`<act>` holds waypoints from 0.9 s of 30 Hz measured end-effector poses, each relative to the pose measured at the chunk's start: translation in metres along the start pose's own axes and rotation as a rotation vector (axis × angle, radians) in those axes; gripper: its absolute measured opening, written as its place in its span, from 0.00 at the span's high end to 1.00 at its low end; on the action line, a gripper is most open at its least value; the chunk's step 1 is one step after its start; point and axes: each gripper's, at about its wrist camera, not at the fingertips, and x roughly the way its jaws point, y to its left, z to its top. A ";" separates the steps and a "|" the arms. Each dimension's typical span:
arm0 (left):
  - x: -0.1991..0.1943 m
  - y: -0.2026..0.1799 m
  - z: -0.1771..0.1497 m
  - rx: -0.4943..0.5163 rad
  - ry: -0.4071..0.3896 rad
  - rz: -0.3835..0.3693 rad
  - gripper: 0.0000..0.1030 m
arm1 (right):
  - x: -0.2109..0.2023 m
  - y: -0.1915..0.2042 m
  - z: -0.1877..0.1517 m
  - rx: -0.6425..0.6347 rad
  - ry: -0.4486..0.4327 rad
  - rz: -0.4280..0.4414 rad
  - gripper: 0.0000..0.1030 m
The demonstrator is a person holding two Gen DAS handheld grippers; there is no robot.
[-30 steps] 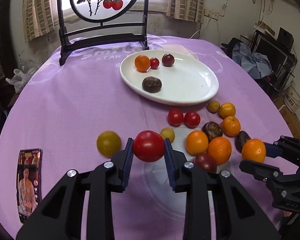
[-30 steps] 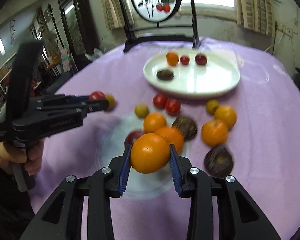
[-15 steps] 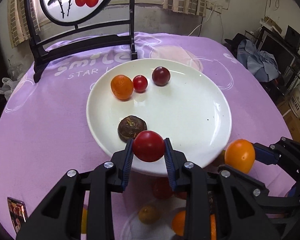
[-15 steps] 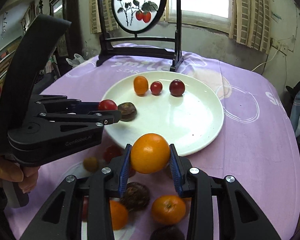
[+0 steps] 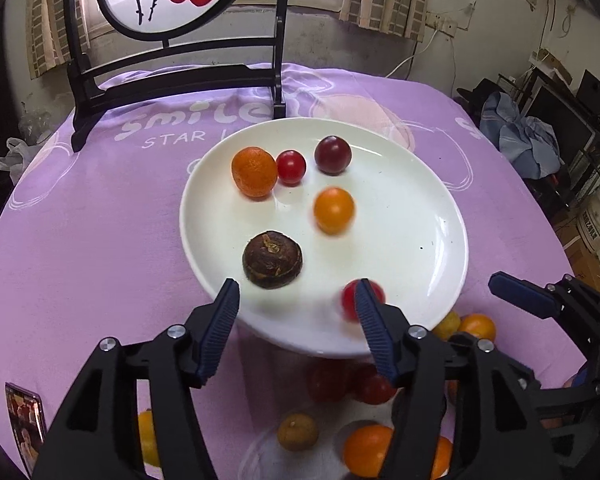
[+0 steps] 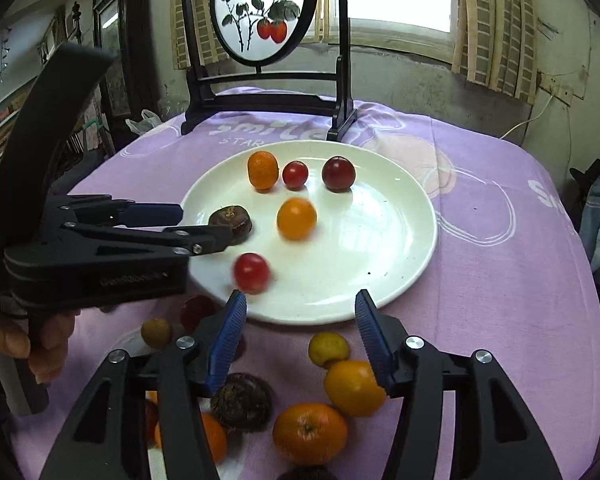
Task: Organize fruits
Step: 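Withdraw both tools from the plate toward the remaining fruit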
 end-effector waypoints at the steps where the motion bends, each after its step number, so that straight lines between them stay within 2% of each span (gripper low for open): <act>1: -0.007 0.003 -0.004 -0.002 -0.010 0.002 0.36 | -0.004 -0.001 -0.002 0.002 -0.002 -0.002 0.44; 9: -0.045 0.021 -0.045 -0.019 -0.037 0.018 0.28 | -0.033 0.004 -0.035 0.019 0.007 -0.018 0.44; 16: -0.060 0.028 -0.084 -0.034 -0.013 0.011 0.24 | -0.044 0.013 -0.069 0.042 0.034 -0.015 0.44; 21: -0.064 0.024 -0.106 -0.041 0.005 -0.009 0.24 | -0.057 0.011 -0.089 0.098 0.020 0.000 0.42; 27: -0.072 0.001 -0.126 0.006 0.020 -0.057 0.24 | -0.065 0.009 -0.112 0.138 0.027 0.019 0.41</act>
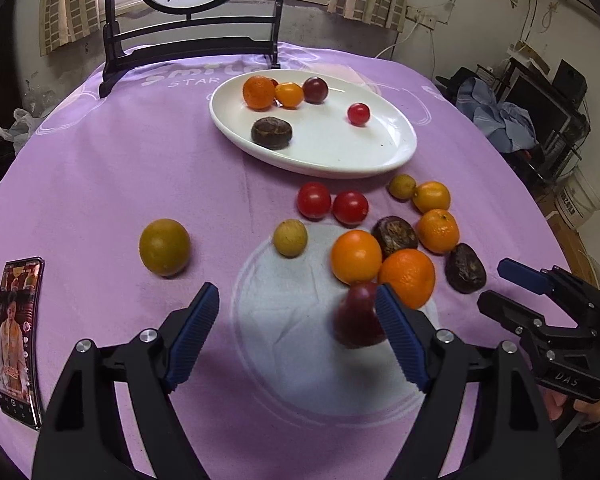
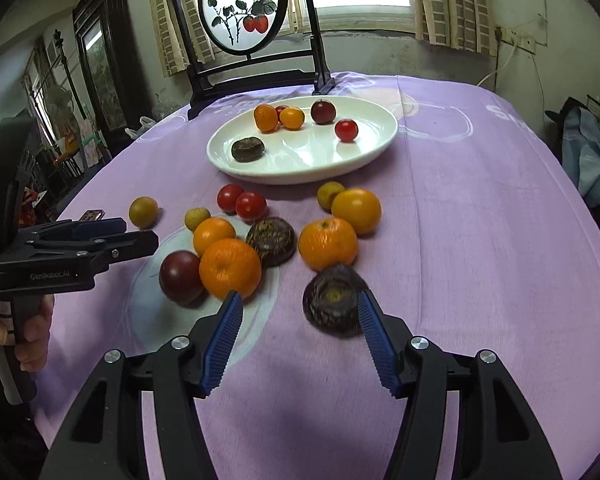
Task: Organize fruits
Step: 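Withdraw both tools from the plate toward the remaining fruit, then grasp a dark red plum with the left tool while the right tool grasps a dark brown mangosteen, then carry the plum and mangosteen onto the white plate and open both tools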
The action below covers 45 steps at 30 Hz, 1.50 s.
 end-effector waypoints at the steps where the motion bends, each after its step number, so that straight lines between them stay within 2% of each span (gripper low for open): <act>1: 0.000 -0.005 -0.002 0.012 0.003 -0.002 0.24 | -0.001 0.000 -0.003 0.002 0.002 0.004 0.41; 14: 0.020 -0.040 -0.018 0.115 0.052 0.004 0.24 | -0.009 0.000 -0.014 0.002 0.001 0.026 0.38; 17: 0.032 -0.045 -0.019 0.154 0.065 0.023 0.41 | -0.007 0.001 -0.015 -0.009 0.005 0.017 0.35; 18: 0.038 -0.048 -0.019 0.171 0.075 0.033 0.49 | -0.007 0.001 -0.015 -0.011 0.007 0.013 0.35; 19: 0.043 -0.049 -0.020 0.181 0.080 0.039 0.50 | -0.005 0.001 -0.014 -0.015 0.010 0.005 0.35; 21: 0.042 -0.052 -0.019 0.202 0.061 0.027 0.61 | -0.002 0.001 -0.013 -0.023 0.017 -0.018 0.35; 26: 0.038 -0.045 -0.017 0.172 0.069 -0.001 0.62 | 0.012 0.002 -0.009 -0.052 0.062 -0.103 0.35; 29: 0.029 -0.040 -0.017 0.160 0.048 -0.003 0.62 | 0.025 0.004 -0.002 -0.063 0.089 -0.115 0.35; 33: 0.018 -0.036 -0.017 0.148 0.029 -0.003 0.62 | 0.041 0.012 0.005 -0.104 0.105 -0.178 0.35; 34: 0.016 -0.036 -0.017 0.146 0.028 -0.006 0.62 | 0.044 0.012 0.005 -0.103 0.112 -0.173 0.35; 38: 0.011 -0.032 -0.018 0.133 0.030 -0.020 0.62 | 0.044 0.009 0.006 -0.088 0.109 -0.218 0.57; 42: 0.008 -0.029 -0.020 0.133 0.024 -0.011 0.62 | 0.030 0.005 0.003 -0.054 0.091 -0.157 0.57; 45: 0.006 -0.026 -0.021 0.143 0.027 -0.002 0.62 | 0.011 0.006 0.002 -0.011 0.064 -0.035 0.57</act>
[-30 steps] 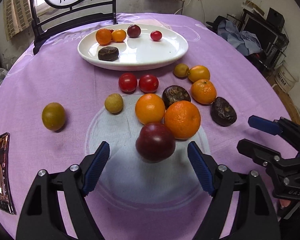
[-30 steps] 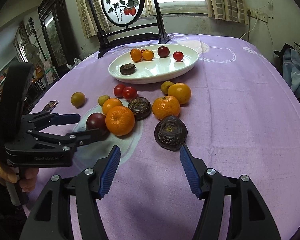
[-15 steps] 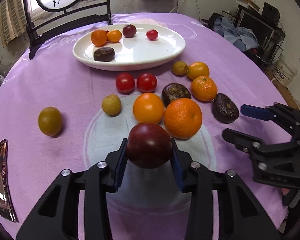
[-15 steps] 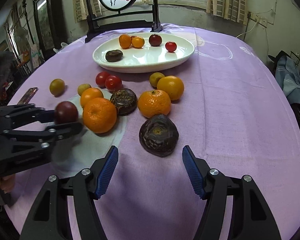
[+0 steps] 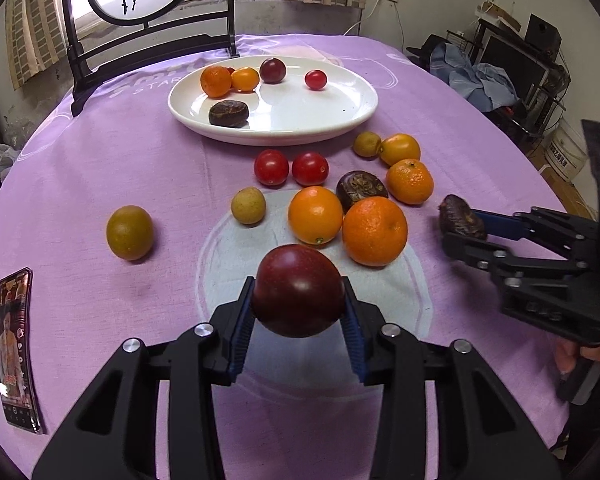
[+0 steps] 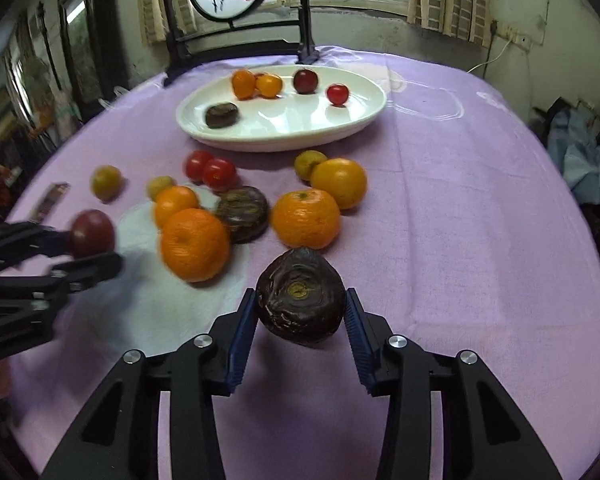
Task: Organize fruits
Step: 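Carry the plum and mangosteen onto the white plate and open both tools, then withdraw both tools from the plate toward the remaining fruit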
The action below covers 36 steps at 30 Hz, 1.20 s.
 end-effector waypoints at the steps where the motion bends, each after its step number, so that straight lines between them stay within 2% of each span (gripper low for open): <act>1: -0.002 0.001 0.000 0.006 -0.002 0.006 0.62 | -0.006 0.001 0.000 0.001 -0.016 0.022 0.57; 5: -0.012 0.004 0.011 0.018 -0.027 0.006 0.62 | -0.029 0.006 0.013 -0.005 -0.092 0.071 0.57; 10: -0.018 0.010 0.049 0.020 -0.076 0.025 0.62 | -0.030 0.009 0.051 -0.049 -0.149 0.040 0.57; 13: -0.006 0.017 0.075 0.000 -0.078 0.036 0.62 | -0.018 0.011 0.074 -0.062 -0.140 0.053 0.57; 18: 0.029 0.025 0.115 -0.025 -0.043 0.064 0.62 | 0.020 0.020 0.104 -0.127 -0.107 0.007 0.57; 24: 0.077 0.032 0.145 -0.058 0.013 0.071 0.62 | 0.062 0.009 0.129 -0.127 -0.053 -0.037 0.57; 28: 0.099 0.038 0.159 -0.088 0.033 0.068 0.61 | 0.080 -0.001 0.140 -0.133 -0.052 -0.072 0.56; 29: 0.102 0.039 0.162 -0.093 0.030 0.070 0.60 | 0.084 -0.005 0.142 -0.119 -0.051 -0.074 0.56; 31: 0.104 0.041 0.168 -0.110 0.016 0.080 0.51 | 0.090 -0.014 0.143 -0.081 -0.037 -0.056 0.56; 33: 0.099 0.042 0.170 -0.129 0.004 0.084 0.38 | 0.088 -0.021 0.141 -0.025 -0.028 -0.013 0.46; 34: 0.095 0.042 0.170 -0.138 -0.003 0.078 0.36 | 0.085 -0.022 0.140 -0.011 -0.038 0.006 0.37; 36: 0.085 0.043 0.169 -0.138 -0.024 0.076 0.34 | 0.076 -0.018 0.135 -0.031 -0.051 0.011 0.37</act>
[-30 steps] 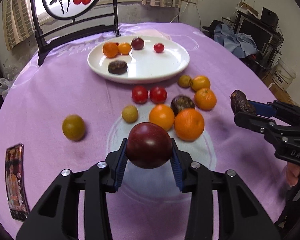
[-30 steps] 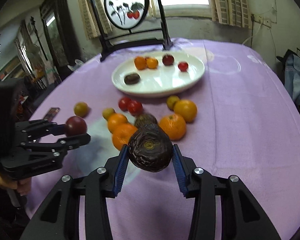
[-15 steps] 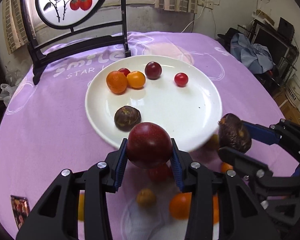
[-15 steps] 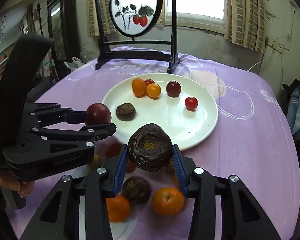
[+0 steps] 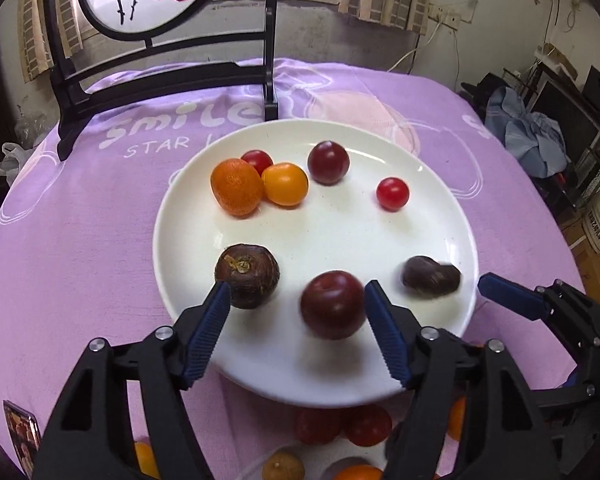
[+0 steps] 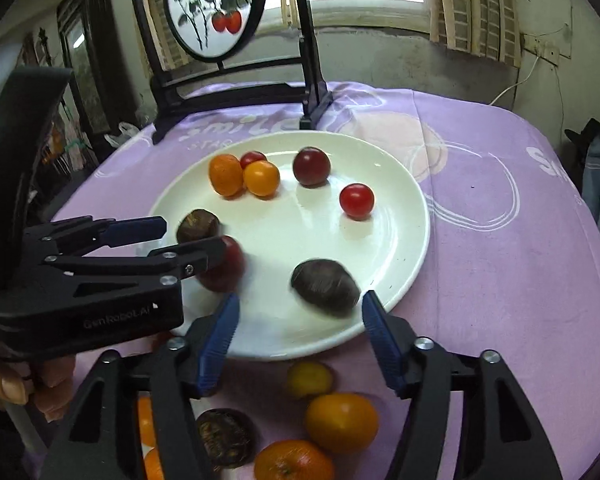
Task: Organize fruits
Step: 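Withdraw both tools from the plate toward the remaining fruit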
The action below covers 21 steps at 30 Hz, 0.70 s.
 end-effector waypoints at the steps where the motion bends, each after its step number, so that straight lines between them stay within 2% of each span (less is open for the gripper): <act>1: -0.006 0.001 -0.002 0.003 -0.008 0.008 0.33 | -0.006 0.003 -0.003 -0.019 -0.003 -0.006 0.37; 8: -0.050 0.018 -0.036 0.014 -0.063 0.024 0.18 | -0.046 0.007 -0.031 -0.034 -0.029 -0.002 0.35; 16: -0.075 0.038 -0.091 0.001 -0.029 0.027 0.14 | -0.078 0.022 -0.070 -0.012 -0.042 0.049 0.31; 21: -0.083 0.049 -0.114 -0.038 -0.026 0.017 0.14 | -0.071 0.053 -0.093 -0.069 0.016 0.056 0.29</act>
